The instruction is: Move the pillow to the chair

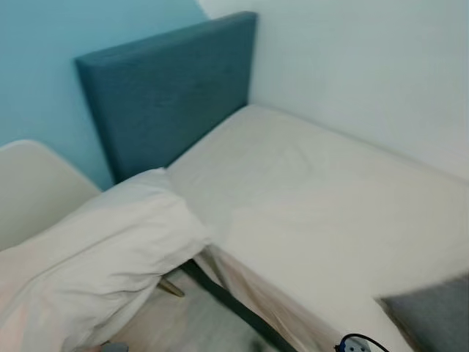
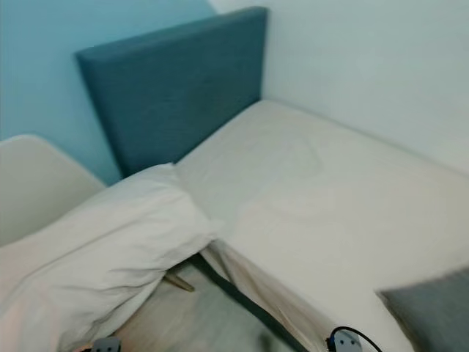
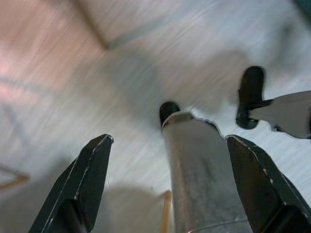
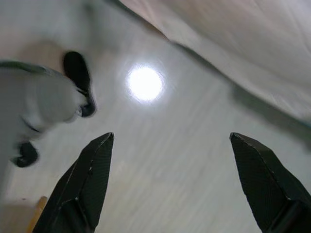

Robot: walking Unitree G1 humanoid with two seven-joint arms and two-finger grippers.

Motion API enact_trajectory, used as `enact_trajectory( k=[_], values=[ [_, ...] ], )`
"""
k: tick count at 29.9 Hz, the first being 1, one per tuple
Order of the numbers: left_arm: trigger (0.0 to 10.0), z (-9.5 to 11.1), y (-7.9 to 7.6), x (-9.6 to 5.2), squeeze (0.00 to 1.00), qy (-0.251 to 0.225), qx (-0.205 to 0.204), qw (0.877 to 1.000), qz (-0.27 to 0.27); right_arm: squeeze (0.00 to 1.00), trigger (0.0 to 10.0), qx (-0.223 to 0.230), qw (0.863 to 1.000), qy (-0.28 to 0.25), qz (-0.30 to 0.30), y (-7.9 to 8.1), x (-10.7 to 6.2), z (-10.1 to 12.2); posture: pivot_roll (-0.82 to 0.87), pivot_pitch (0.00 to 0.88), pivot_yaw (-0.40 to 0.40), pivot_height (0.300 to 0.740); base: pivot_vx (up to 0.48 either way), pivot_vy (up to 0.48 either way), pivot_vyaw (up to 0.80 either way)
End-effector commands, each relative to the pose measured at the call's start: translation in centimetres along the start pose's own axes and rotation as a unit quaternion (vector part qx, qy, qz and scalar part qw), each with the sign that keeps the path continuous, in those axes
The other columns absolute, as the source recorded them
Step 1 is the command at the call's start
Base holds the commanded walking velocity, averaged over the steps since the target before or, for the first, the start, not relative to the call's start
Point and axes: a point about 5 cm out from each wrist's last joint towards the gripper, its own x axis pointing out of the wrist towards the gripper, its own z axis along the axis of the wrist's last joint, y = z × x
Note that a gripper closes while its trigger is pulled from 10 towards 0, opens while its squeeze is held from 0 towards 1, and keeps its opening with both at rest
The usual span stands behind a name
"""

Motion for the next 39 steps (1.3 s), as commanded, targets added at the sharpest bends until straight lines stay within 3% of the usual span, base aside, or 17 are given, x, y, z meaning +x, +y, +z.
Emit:
enact_trajectory(
  k=[1,9,15,39],
  values=[
    [10.0,-0.9,0.0,-0.1,0.00,0.015,0.006,1.000,-0.003,0.00,10.0,-0.004,1.000,0.007,0.002,0.1,0.0,-0.2,0.00,0.091,-0.039,0.740,0.000,0.000,-0.80],
    [10.0,-0.8,-0.1,-0.1,0.00,0.014,0.005,1.000,-0.002,0.00,10.0,-0.001,1.000,0.005,0.004,0.1,0.0,-0.3,0.00,0.059,-0.045,0.740,0.000,0.000,-0.80],
    [10.0,-1.0,-0.5,-0.2,0.00,0.015,0.000,1.000,-0.007,0.00,10.0,-0.006,1.000,0.003,0.007,0.1,0.0,-0.5,0.01,0.028,-0.053,0.740,0.000,0.000,0.00],
    [10.0,0.1,-0.5,0.1,0.00,0.003,0.005,1.000,-0.010,0.00,10.0,0.005,1.000,-0.006,0.008,0.4,0.0,0.1,-0.01,0.055,-0.039,0.740,0.000,0.000,0.00]
  ],
)
